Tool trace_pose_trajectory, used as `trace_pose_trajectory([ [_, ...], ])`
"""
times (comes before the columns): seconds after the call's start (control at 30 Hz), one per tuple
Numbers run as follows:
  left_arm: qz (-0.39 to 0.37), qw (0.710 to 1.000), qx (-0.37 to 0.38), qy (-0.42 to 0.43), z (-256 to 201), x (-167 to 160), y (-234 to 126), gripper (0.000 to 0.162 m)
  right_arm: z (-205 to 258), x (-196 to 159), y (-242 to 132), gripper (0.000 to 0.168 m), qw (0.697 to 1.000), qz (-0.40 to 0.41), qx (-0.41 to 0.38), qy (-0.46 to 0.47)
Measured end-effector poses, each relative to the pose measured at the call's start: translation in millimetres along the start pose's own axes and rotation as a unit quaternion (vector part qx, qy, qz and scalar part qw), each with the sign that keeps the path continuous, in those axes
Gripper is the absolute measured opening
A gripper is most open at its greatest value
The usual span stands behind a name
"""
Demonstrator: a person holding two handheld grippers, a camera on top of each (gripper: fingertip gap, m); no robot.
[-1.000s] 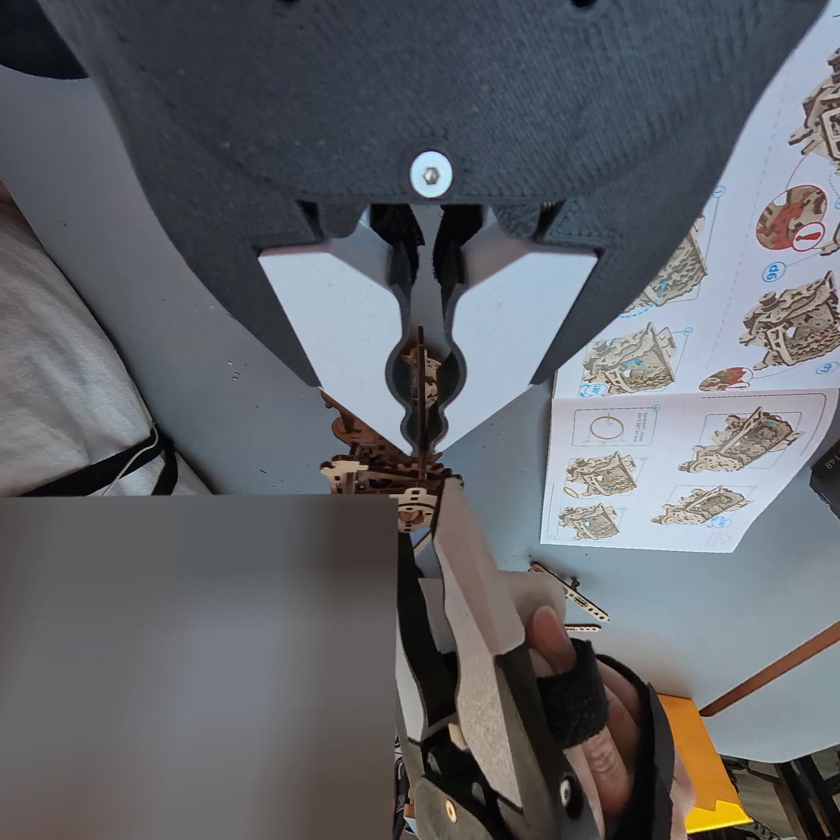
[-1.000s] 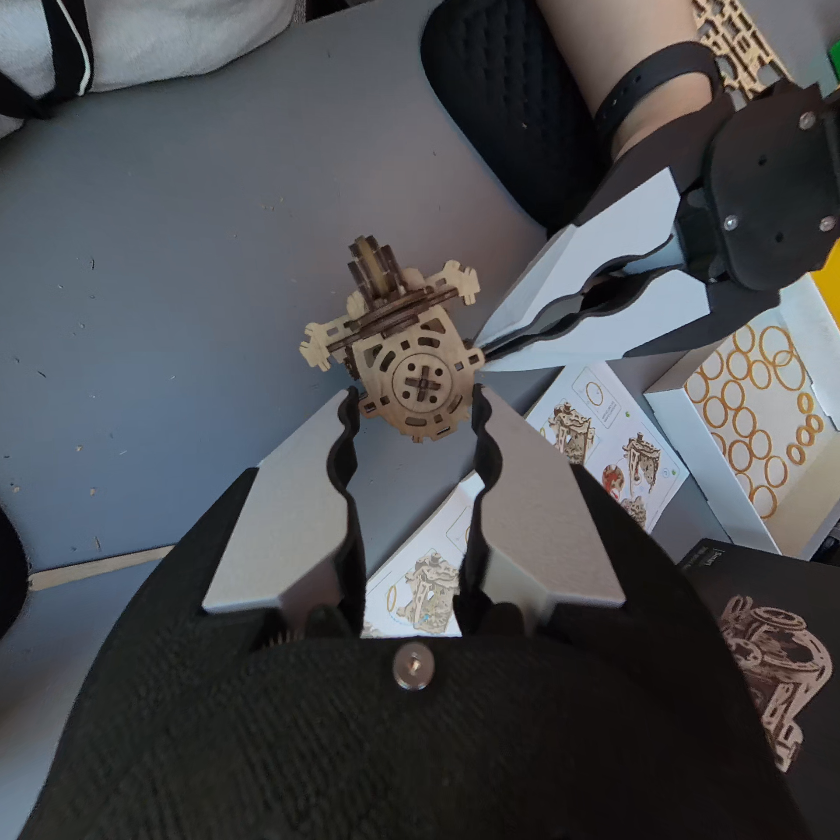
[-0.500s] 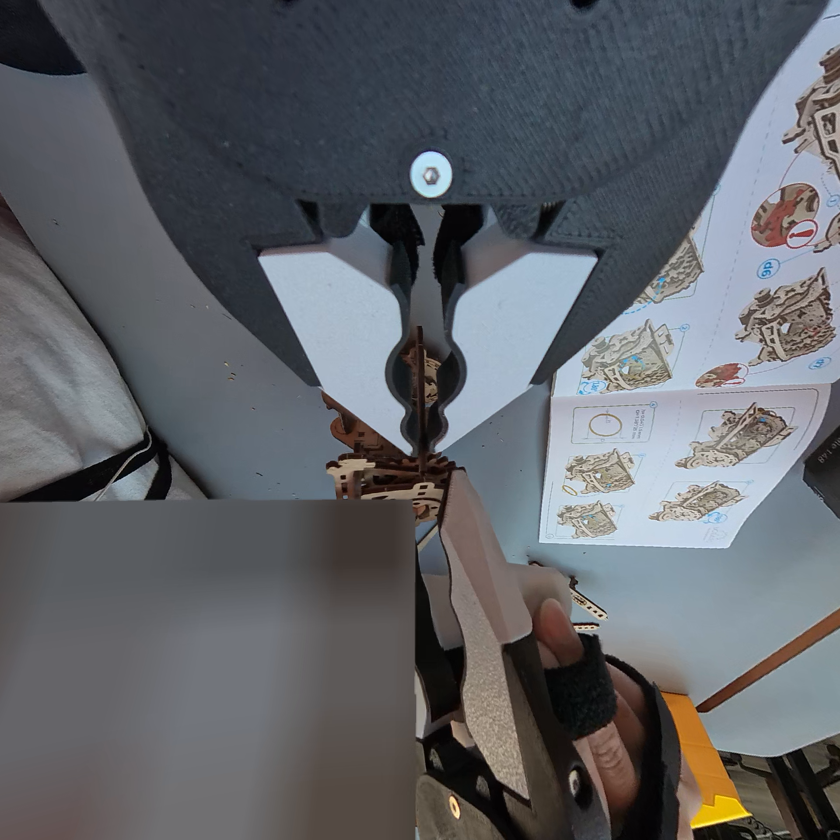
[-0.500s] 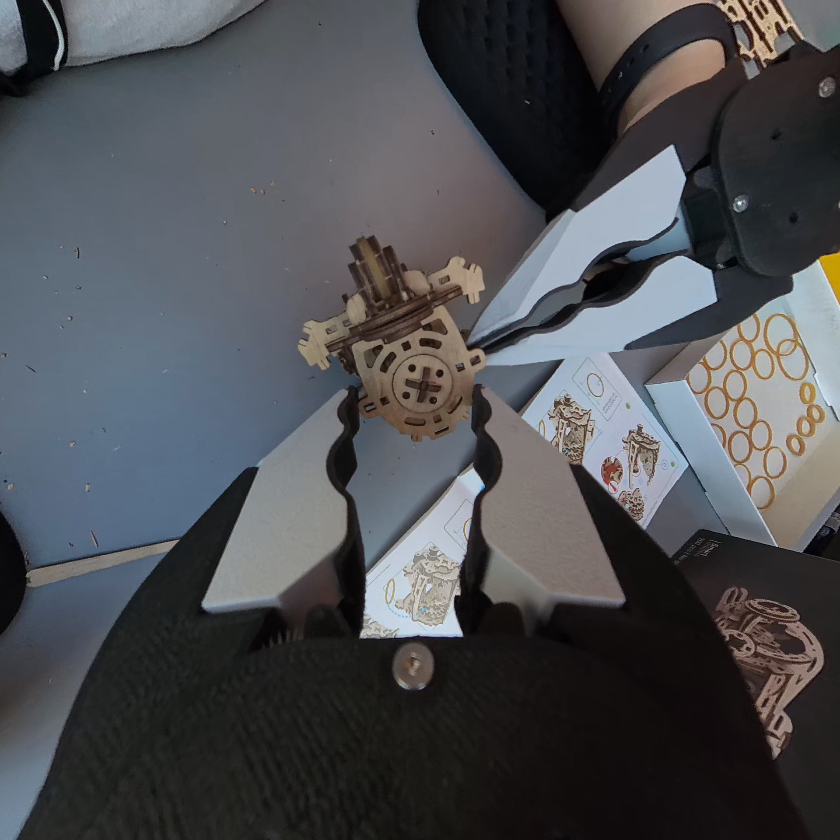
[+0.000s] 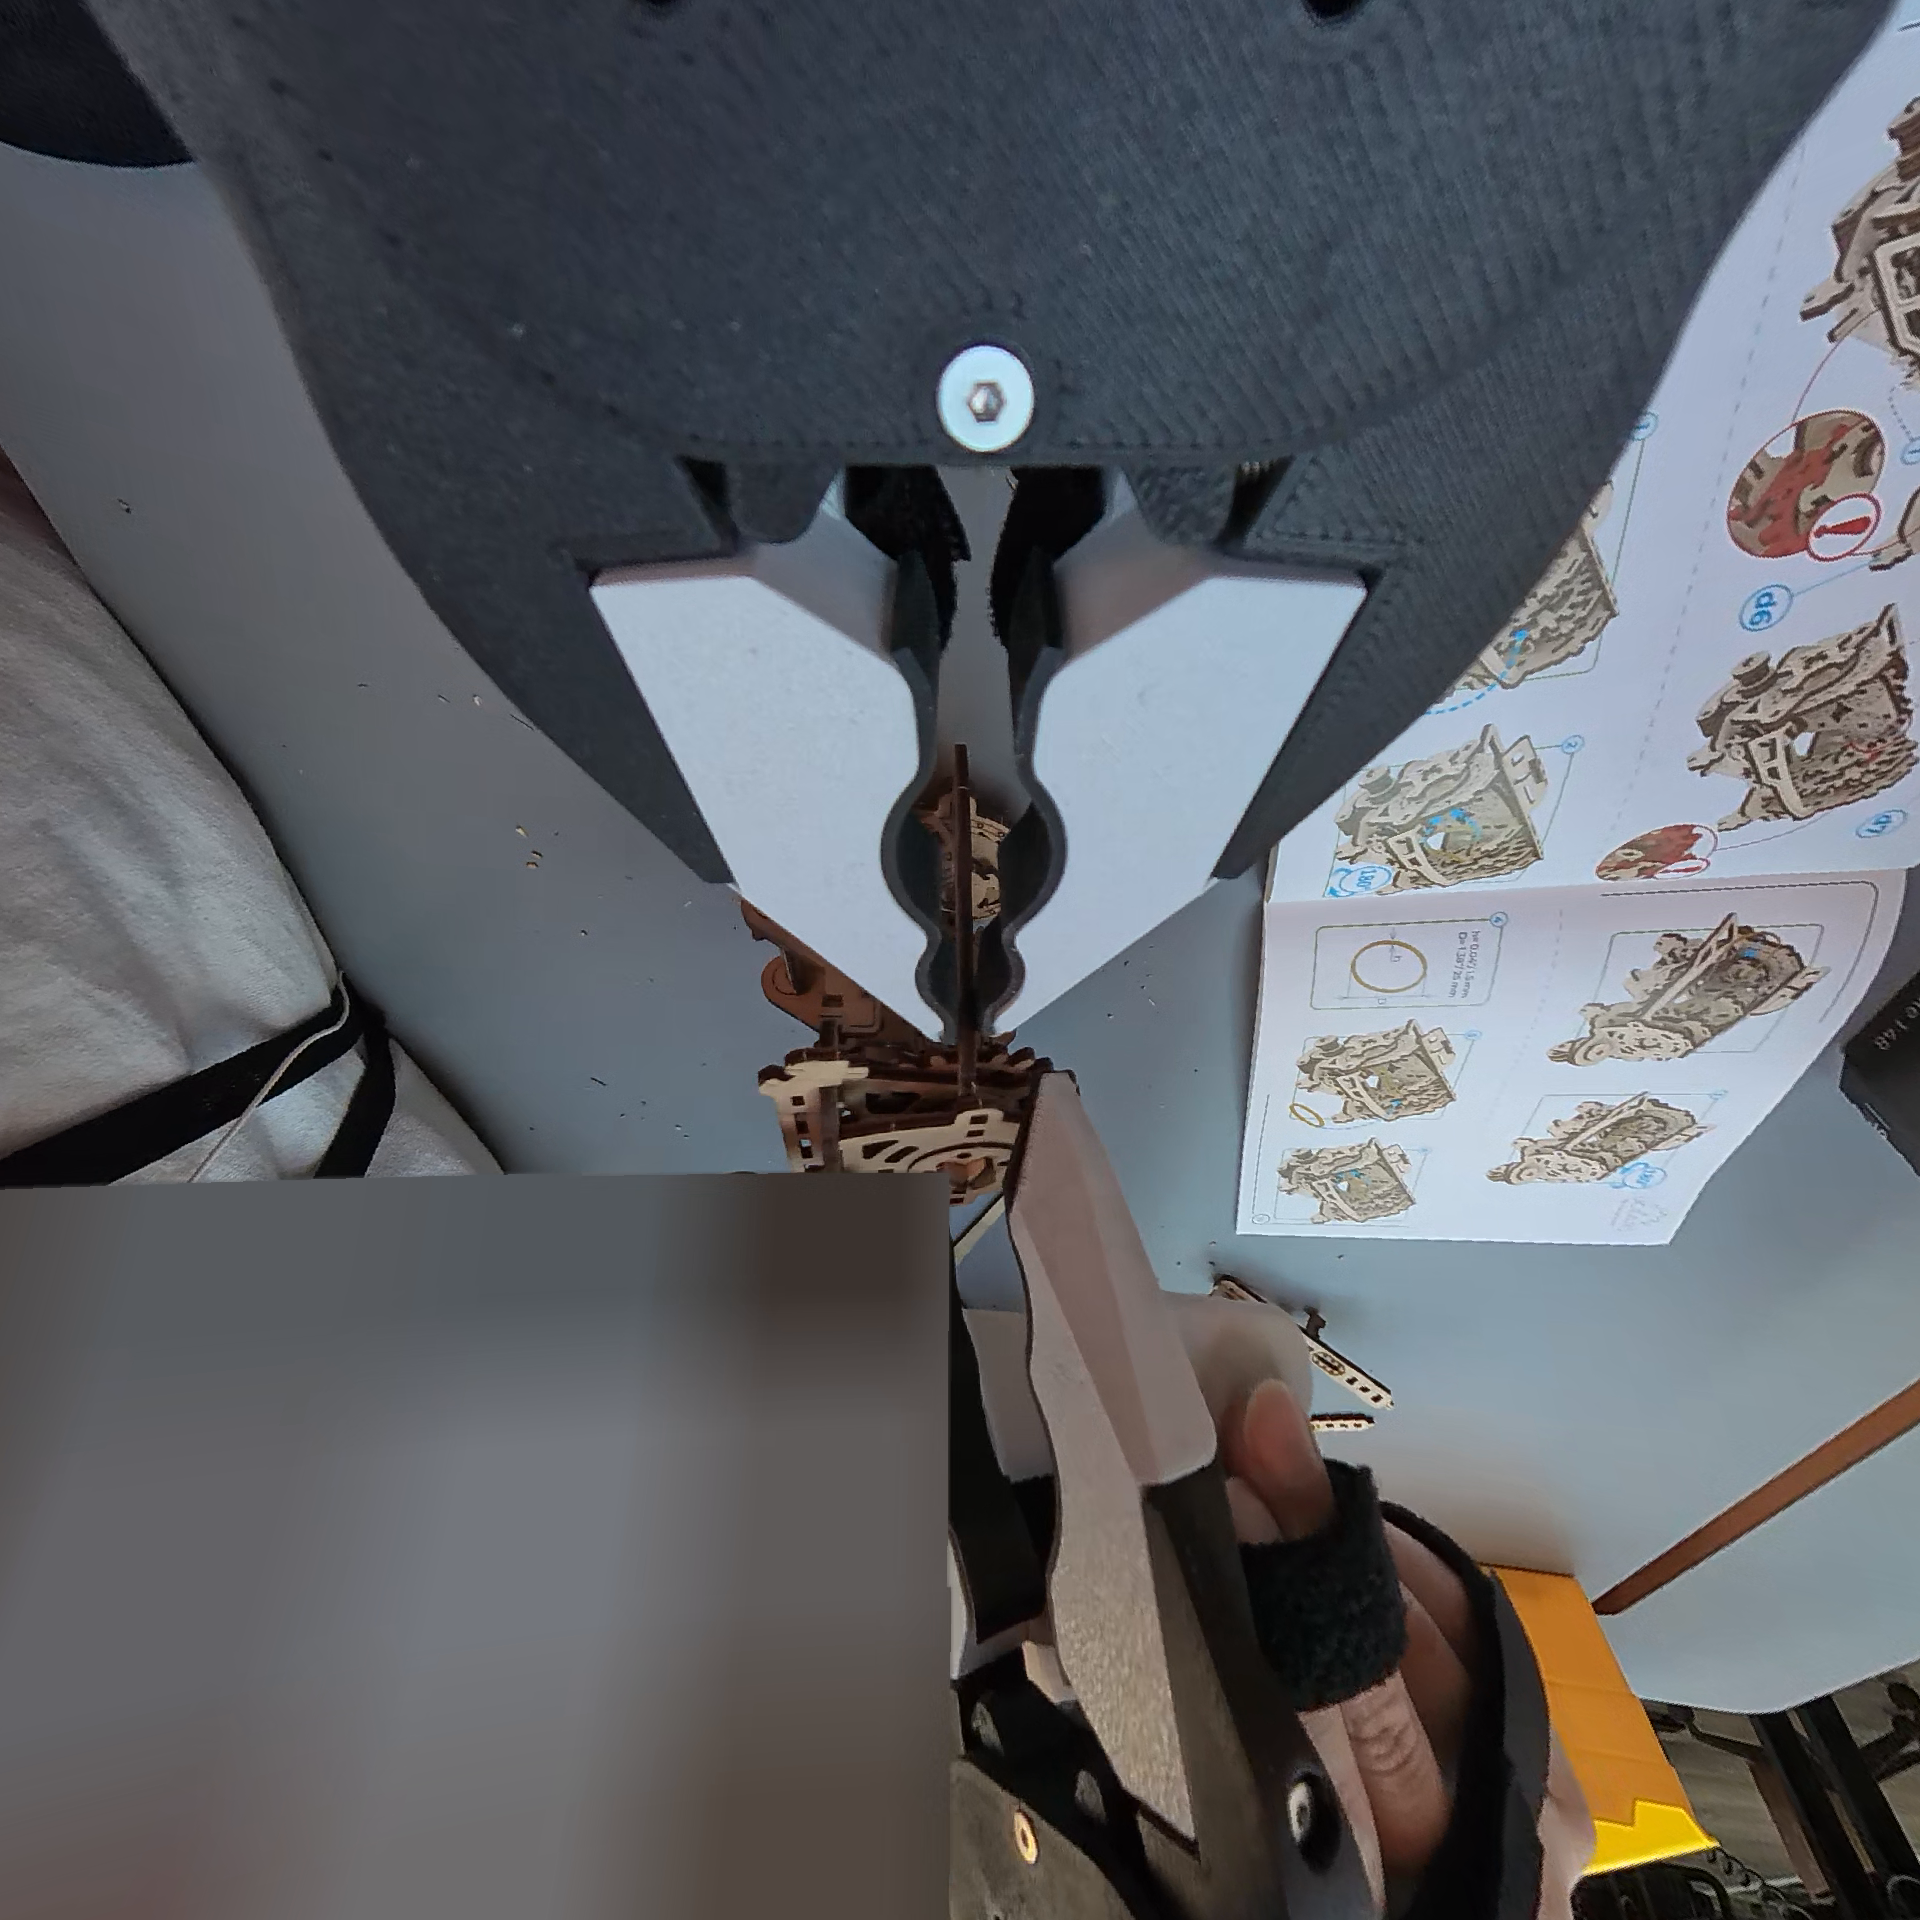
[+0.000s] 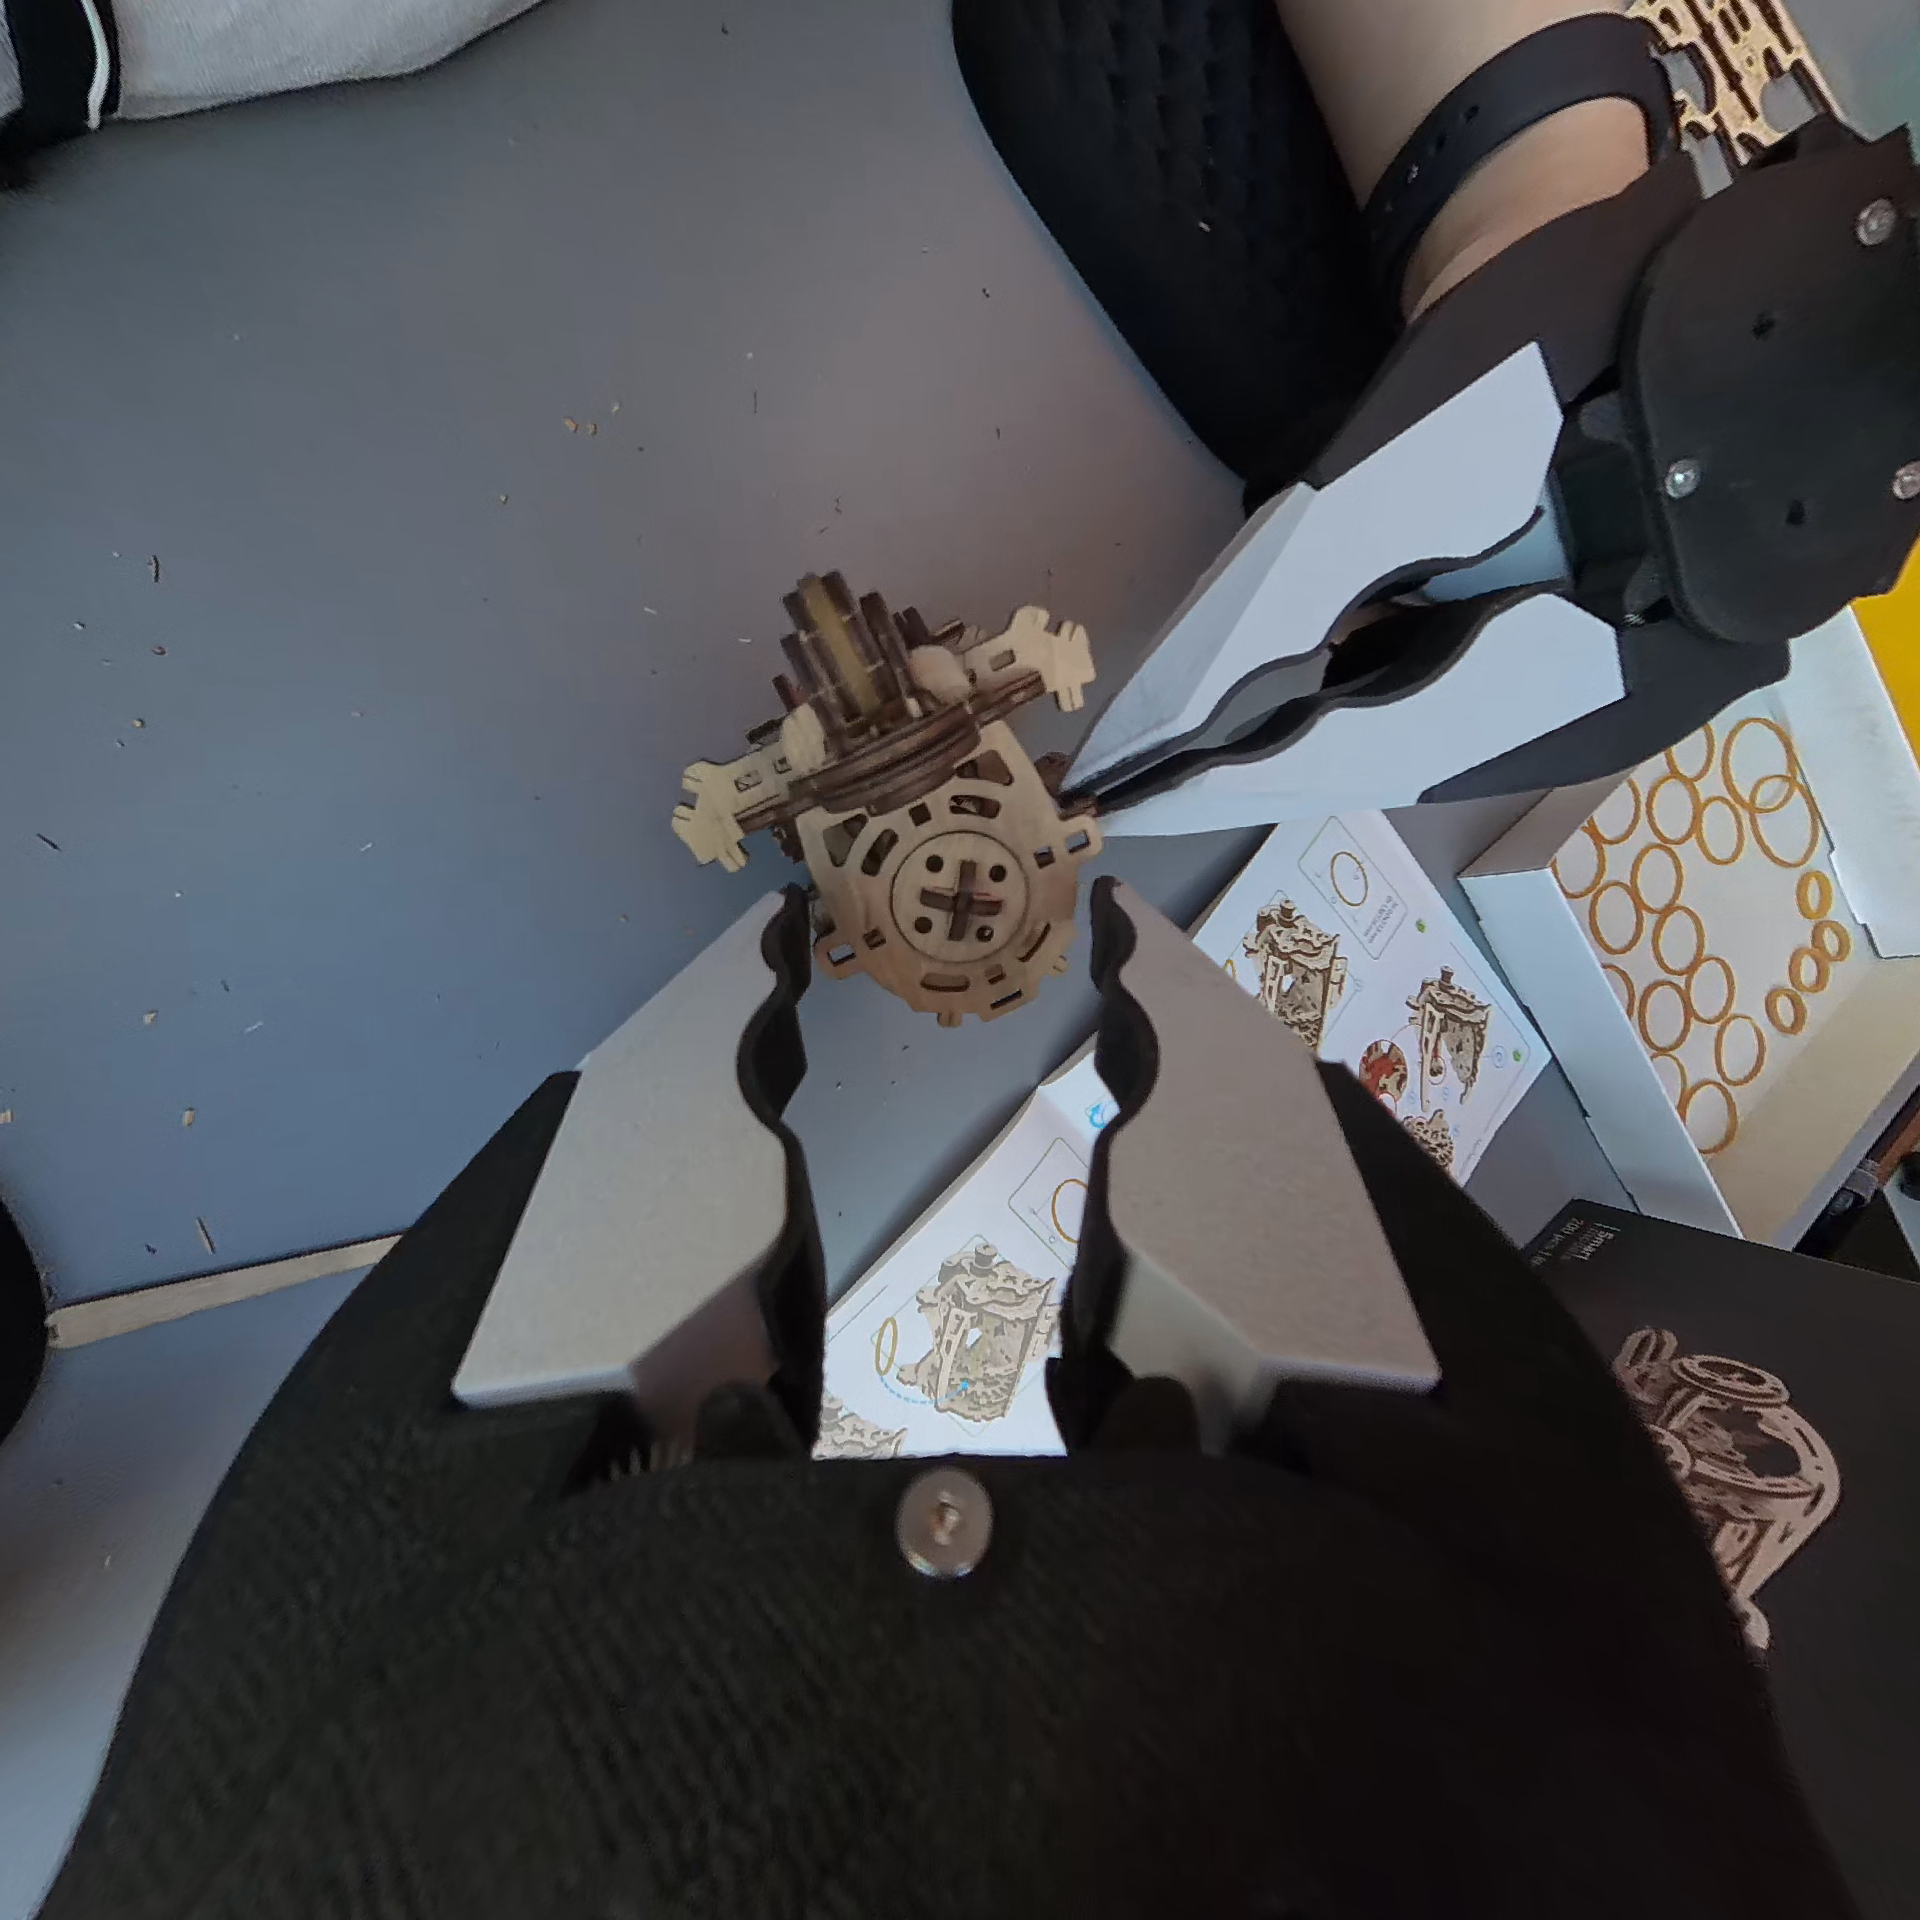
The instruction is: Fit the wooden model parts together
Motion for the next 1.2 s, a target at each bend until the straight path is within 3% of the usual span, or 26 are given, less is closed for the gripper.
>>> trace_pose_trajectory([
  [0.17, -0.001, 1.000, -0.001, -0.003, 0, 0, 0, 0.000, 1, 3, -1, 0.048, 1.000, -0.007, -0.018, -0.016],
  [0.27, -0.001, 1.000, -0.001, -0.005, 0, -1, 0, 0.000, 1, 7, -1, 0.054, 1.000, -0.004, -0.024, -0.016],
  [1.2, -0.032, 0.999, 0.017, -0.033, -3, -5, -2, 0.000, 2, 19, 2, 0.047, 0.998, 0.054, -0.032, 0.005],
])
Point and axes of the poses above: each gripper's, where its closed fingertips meet, y out along the fingers, x out of its top, z = x × y across the jaws, the point moved 9 cm from there along -y, back along the fingers, and after that the axes turned 3 degrees about x, right-handed, at the moved point
